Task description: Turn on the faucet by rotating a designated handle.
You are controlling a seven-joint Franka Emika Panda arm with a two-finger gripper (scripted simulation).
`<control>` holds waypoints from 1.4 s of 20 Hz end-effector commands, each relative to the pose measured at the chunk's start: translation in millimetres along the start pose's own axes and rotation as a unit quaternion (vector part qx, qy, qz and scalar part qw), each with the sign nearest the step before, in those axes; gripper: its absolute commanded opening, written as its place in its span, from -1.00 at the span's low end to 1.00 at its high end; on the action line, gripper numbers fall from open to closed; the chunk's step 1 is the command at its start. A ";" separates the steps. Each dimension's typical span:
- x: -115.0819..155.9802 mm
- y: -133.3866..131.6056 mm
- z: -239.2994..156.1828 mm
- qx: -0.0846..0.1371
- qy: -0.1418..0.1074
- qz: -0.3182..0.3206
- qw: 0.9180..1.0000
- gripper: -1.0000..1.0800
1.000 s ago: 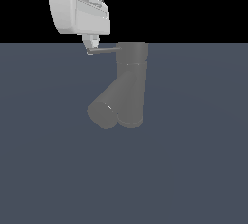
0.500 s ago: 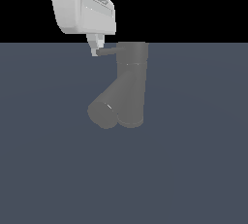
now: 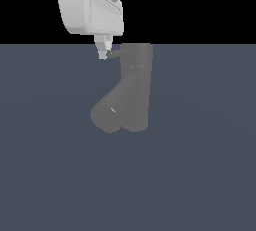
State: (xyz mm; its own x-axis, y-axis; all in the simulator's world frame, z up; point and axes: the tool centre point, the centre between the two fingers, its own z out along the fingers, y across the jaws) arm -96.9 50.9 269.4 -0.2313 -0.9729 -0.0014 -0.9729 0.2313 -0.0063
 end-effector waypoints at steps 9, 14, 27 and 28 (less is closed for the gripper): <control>71.5 -1.8 -0.2 -0.002 0.001 0.013 1.000 -1.00; 102.0 -1.8 -0.4 -0.003 0.001 0.014 1.000 -1.00; 113.5 -27.3 -0.1 -0.002 0.002 0.000 1.000 -1.00; 116.6 -30.0 -0.1 -0.002 0.001 0.000 1.000 -1.00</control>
State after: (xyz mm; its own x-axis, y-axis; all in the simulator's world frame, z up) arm -100.0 -49.1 269.5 -0.2024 -0.9793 0.0020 -0.9793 0.2024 0.0061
